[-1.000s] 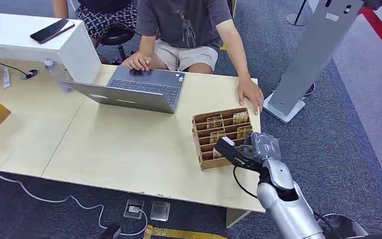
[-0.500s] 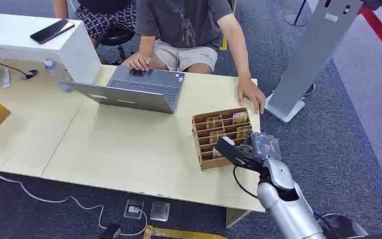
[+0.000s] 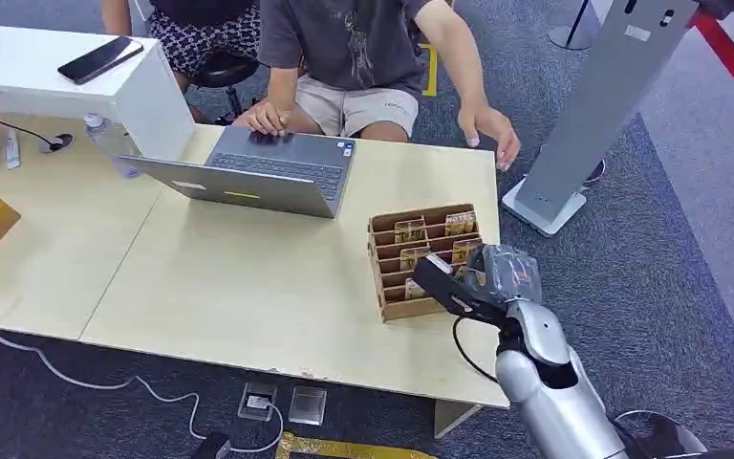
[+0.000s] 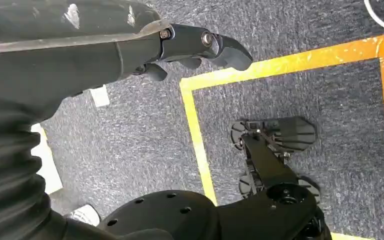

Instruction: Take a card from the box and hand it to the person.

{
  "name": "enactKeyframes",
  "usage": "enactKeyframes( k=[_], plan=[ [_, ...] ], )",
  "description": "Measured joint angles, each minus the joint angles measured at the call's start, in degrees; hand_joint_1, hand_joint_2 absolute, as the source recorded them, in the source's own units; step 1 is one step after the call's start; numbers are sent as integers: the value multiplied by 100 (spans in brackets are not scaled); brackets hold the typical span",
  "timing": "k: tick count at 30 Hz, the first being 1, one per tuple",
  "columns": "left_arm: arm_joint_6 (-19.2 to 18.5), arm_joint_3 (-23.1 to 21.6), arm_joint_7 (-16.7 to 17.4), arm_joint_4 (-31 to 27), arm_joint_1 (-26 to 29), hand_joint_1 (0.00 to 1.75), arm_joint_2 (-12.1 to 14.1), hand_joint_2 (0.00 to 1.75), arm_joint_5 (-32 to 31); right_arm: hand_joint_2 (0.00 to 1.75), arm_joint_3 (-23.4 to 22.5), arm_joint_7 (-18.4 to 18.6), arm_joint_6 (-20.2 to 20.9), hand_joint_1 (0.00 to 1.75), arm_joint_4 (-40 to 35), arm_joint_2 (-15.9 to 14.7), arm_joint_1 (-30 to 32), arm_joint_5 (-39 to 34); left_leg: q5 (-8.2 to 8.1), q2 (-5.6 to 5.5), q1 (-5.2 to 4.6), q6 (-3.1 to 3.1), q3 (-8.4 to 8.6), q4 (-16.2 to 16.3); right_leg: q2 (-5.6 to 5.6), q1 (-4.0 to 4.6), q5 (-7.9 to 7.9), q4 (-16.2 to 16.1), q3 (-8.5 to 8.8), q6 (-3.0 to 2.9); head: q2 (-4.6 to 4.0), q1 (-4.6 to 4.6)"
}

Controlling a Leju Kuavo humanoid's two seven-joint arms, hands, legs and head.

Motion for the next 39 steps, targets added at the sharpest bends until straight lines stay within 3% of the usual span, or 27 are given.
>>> enactKeyframes(
  k=[10, 17, 21, 23, 26, 32, 39],
  plan=[
    [0, 2, -79, 0, 57, 0, 2, 175, 52, 175, -20, 114, 125, 175, -1709, -229, 72, 59, 0, 0, 0, 0, 0, 0, 0, 0, 0, -1, -1, 0, 0, -2],
    [-4, 2, -48, 0, 27, 0, 2, 175, -35, 175, -11, -68, 44, 175, -1786, -275, -8, -98, 0, -1, 0, 0, -5, 0, -1, 0, 0, 0, 2, 0, 0, -7],
    [-15, 0, 39, 0, -60, 0, 0, 175, -171, 175, -2, -492, -619, 175, -1108, -188, -402, -92, 2, -5, 0, 0, -6, 0, -4, 0, 1, 2, 2, 0, 0, -4],
    [-17, -7, 101, 0, -118, 0, -4, 175, -256, 175, 7, -754, -1133, 175, -537, -79, -739, -63, 3, -5, 0, 0, -8, 0, -4, 0, 3, 6, 2, 2, 0, -2],
    [-26, -50, 203, 0, -213, 0, -20, 175, -361, 175, 11, -911, -1523, 175, 320, 89, -1307, 113, 4, -8, 0, 0, -6, 0, -6, 0, 4, 6, 2, 4, 0, -4],
    [-33, -92, 262, 0, -276, 0, -52, 175, -407, 175, 31, -981, -1587, 175, 1760, 431, -2133, 352, 4, -11, 0, 0, -13, 0, -7, 0, 4, 7, -5, 4, 0, -7],
    [-35, -94, 275, 0, -266, 0, -55, 175, -352, 175, 52, -1053, -1541, 175, 2822, 811, -2756, 439, 4, -10, 0, 0, -14, 0, -6, 0, 4, 7, -9, 4, 0, -11]
  ],
)
